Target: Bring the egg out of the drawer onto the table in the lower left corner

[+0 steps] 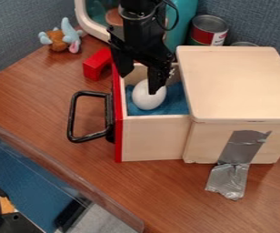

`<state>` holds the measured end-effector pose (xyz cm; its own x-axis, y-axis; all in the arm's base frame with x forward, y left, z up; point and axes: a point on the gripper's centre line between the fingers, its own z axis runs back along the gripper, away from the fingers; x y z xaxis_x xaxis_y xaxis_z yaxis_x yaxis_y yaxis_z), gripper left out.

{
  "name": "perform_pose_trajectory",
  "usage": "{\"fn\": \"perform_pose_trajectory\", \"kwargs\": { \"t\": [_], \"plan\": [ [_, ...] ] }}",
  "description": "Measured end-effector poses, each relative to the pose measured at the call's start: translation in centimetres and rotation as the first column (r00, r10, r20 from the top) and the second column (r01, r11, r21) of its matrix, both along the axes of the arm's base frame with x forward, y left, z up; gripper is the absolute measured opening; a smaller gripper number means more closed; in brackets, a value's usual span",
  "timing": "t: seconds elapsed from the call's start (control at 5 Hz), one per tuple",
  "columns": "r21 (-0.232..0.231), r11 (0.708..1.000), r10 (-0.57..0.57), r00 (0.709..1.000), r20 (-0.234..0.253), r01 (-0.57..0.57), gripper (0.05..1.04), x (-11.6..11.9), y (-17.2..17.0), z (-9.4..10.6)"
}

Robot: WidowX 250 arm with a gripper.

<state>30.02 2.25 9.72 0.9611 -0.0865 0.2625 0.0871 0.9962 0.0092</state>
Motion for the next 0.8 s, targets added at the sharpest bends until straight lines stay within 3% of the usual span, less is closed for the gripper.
{"fn": "perform_pose_trajectory", "kwargs": {
  "t": [0.2, 0.4, 0.6, 0.8],
  "plan": [
    [-0.008, 1.0, -0.004, 1.0, 0.005, 0.004, 1.0, 0.5, 0.1, -0.3],
    [-0.02, 1.0, 0.001, 0.999, -0.034, -0.002, 1.0, 0.3, -0.1, -1.5],
    [-0.028, 1.0, -0.009, 0.999, -0.042, 0.008, 0.946, 0.3, -0.5, -1.7],
    [-0.038, 0.999, -0.012, 0.999, -0.052, 0.01, 0.669, 0.3, -0.7, -1.9]
  ]
}}
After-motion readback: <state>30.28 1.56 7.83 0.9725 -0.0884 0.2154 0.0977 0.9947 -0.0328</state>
